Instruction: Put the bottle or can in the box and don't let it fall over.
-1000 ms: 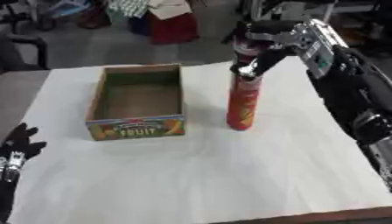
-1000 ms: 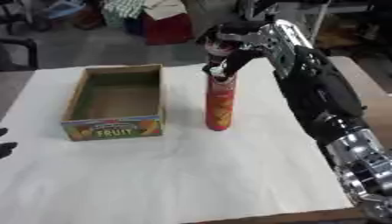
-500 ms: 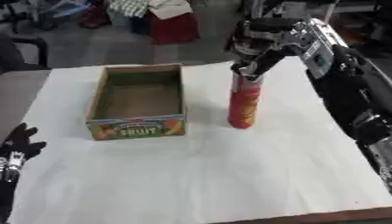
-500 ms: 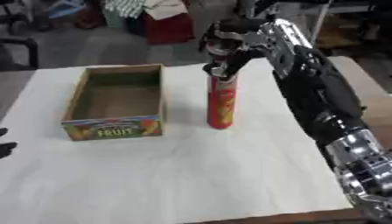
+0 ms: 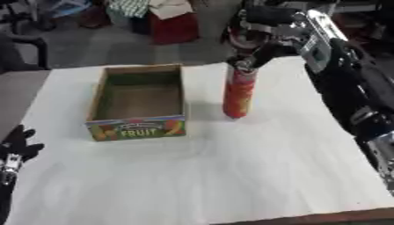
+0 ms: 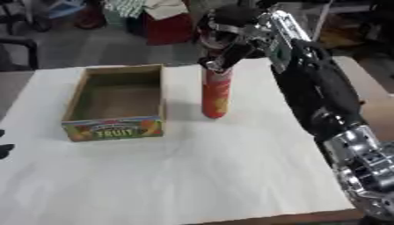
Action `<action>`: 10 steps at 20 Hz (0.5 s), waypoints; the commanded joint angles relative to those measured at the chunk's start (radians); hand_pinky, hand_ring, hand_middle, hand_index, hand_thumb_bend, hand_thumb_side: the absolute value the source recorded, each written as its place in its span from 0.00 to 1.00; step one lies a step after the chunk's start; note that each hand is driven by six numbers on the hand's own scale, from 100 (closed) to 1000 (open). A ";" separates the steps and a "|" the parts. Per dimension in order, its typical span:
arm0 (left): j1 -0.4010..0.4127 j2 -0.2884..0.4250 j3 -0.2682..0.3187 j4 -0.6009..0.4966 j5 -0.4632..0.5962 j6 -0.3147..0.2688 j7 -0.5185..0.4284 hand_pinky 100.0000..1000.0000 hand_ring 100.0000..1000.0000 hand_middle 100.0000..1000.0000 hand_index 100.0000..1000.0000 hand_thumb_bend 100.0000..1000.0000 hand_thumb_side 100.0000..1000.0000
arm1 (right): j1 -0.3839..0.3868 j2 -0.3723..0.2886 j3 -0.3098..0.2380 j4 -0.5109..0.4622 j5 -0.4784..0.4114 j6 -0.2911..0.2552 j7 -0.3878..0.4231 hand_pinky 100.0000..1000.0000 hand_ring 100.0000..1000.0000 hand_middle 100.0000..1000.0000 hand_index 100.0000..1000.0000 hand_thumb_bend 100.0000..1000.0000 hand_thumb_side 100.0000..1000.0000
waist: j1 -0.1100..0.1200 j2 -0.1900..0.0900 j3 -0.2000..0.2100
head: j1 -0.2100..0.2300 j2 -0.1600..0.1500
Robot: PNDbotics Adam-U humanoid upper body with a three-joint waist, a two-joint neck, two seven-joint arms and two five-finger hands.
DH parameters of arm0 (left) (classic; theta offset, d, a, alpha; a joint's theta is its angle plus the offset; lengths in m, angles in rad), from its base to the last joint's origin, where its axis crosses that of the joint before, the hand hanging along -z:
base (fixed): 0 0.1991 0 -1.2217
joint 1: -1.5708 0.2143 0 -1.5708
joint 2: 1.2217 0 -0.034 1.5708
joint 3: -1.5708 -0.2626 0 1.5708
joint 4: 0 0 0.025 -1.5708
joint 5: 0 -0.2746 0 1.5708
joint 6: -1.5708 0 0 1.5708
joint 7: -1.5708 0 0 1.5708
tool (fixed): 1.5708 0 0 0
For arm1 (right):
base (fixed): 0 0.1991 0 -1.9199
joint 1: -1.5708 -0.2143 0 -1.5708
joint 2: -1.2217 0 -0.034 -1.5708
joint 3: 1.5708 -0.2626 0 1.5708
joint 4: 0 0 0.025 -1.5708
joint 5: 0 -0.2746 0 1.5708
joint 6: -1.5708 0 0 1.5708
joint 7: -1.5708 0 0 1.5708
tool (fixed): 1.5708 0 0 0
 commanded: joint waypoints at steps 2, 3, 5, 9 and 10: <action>-0.016 0.011 -0.006 -0.012 0.005 -0.002 -0.006 0.84 0.76 0.86 1.00 0.23 1.00 | -0.066 0.016 -0.023 -0.056 -0.019 0.005 -0.031 0.10 0.08 0.25 0.31 0.00 0.10 | 0.004 -0.009 0.010 | -0.016 -0.016; -0.017 0.010 -0.008 -0.012 0.006 -0.002 -0.008 0.84 0.76 0.86 1.00 0.23 1.00 | -0.075 0.026 -0.025 -0.063 -0.024 0.009 -0.040 0.10 0.08 0.25 0.31 0.00 0.10 | 0.005 -0.008 0.014 | -0.020 -0.018; -0.022 0.007 -0.012 -0.010 0.008 -0.003 -0.011 0.84 0.76 0.86 1.00 0.23 1.00 | -0.092 0.052 -0.028 -0.080 -0.033 0.018 -0.058 0.10 0.08 0.22 0.31 0.00 0.11 | 0.006 -0.007 0.027 | -0.030 -0.022; -0.041 0.000 -0.023 -0.005 0.014 -0.004 -0.022 0.84 0.76 0.85 1.00 0.23 1.00 | -0.108 0.112 -0.043 -0.124 -0.059 0.046 -0.107 0.10 0.07 0.17 0.30 0.00 0.14 | 0.011 -0.002 0.067 | -0.053 -0.035; -0.047 -0.003 -0.028 -0.004 0.016 -0.005 -0.025 0.84 0.76 0.85 1.00 0.23 1.00 | -0.108 0.131 -0.049 -0.135 -0.067 0.056 -0.123 0.10 0.07 0.15 0.30 0.00 0.15 | 0.012 0.000 0.080 | -0.062 -0.037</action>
